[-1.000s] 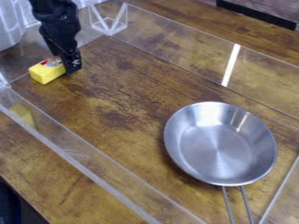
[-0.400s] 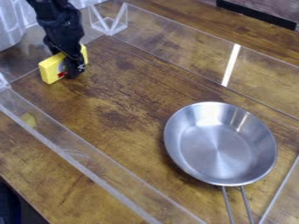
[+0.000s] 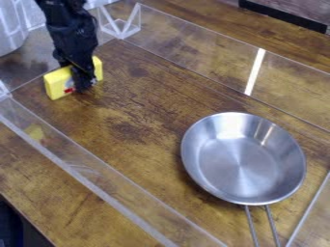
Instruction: Put the yellow object in the silver pan
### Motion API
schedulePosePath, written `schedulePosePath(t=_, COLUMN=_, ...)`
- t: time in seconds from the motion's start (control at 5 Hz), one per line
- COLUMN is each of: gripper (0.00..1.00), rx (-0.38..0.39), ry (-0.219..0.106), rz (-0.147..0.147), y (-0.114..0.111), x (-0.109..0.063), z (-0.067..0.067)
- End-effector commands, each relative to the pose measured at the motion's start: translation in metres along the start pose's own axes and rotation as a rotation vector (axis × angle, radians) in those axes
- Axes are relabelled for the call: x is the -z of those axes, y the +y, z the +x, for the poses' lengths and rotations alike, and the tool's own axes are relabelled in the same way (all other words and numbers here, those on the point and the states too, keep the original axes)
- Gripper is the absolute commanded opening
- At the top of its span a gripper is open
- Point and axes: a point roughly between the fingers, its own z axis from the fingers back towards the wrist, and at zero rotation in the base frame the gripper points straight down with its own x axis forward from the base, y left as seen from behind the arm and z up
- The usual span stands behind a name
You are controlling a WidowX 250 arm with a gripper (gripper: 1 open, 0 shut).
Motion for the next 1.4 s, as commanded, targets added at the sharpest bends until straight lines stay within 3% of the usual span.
schedulePosePath(t=0.0, gripper=0.00, rx=-0.002, ry=-0.028, rz=0.033, y=-0.011, x=-0.036, z=0.011)
schedulePosePath(t=0.2, gripper=0.00, rx=0.003, ry=-0.041, rz=0.041, y=-0.020, x=-0.055, z=0.016)
schedulePosePath(t=0.4, gripper=0.00, rx=-0.003, ry=-0.067, rz=0.067, y=-0.032, x=-0.087, z=0.026)
schedulePosePath(t=0.8, gripper=0.00, rx=0.017, ry=-0.141, rz=0.081, y=-0.073, x=-0.143, z=0.044)
schedulePosePath(t=1.0, gripper=0.00, rx=0.050, ry=-0.165, rz=0.052, y=-0.105, x=-0.150, z=0.047)
schedulePosePath(t=1.2, gripper=0.00, rx=0.074, ry=-0.181, rz=0.023, y=-0.142, x=-0.145, z=0.045)
